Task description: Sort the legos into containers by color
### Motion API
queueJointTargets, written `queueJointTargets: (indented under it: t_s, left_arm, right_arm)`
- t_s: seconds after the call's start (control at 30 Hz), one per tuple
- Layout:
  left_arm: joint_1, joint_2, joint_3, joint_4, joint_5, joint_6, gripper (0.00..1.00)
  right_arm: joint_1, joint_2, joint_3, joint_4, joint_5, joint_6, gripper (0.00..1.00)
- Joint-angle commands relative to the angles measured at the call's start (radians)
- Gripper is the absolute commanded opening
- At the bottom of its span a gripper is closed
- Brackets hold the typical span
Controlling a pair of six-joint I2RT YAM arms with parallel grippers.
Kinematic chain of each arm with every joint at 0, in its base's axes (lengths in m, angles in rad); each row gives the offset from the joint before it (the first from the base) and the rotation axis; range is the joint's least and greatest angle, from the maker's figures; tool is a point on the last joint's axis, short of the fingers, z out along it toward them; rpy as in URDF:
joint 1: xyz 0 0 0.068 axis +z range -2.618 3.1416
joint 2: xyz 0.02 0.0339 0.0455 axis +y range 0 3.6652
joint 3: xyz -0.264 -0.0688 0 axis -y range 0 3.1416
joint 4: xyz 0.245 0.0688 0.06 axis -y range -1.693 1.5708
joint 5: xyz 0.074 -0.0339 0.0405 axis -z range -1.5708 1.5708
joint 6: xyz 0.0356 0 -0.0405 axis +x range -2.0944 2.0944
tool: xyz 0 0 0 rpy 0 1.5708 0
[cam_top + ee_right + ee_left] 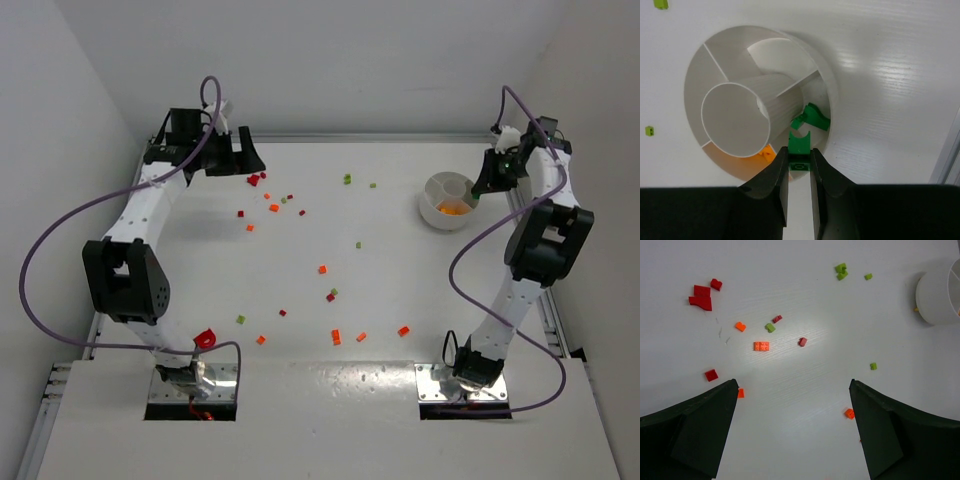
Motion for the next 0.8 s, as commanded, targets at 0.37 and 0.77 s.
queueJointTargets:
  t_s: [0.37,0.77]
  left_arm:
    - [-0.006,-0.116,-0.025,0.015,0.008,0.058,1.0]
    - [-0.006,-0.228,-0.062,0.015,-0.12,0.122,1.0]
  right_arm:
    - [0.016,0.03,0.053,0.041,-0.015,0.015,0.26]
    - [0.016,-0.07,0.02,0.109,-0.016,-0.013,0.43]
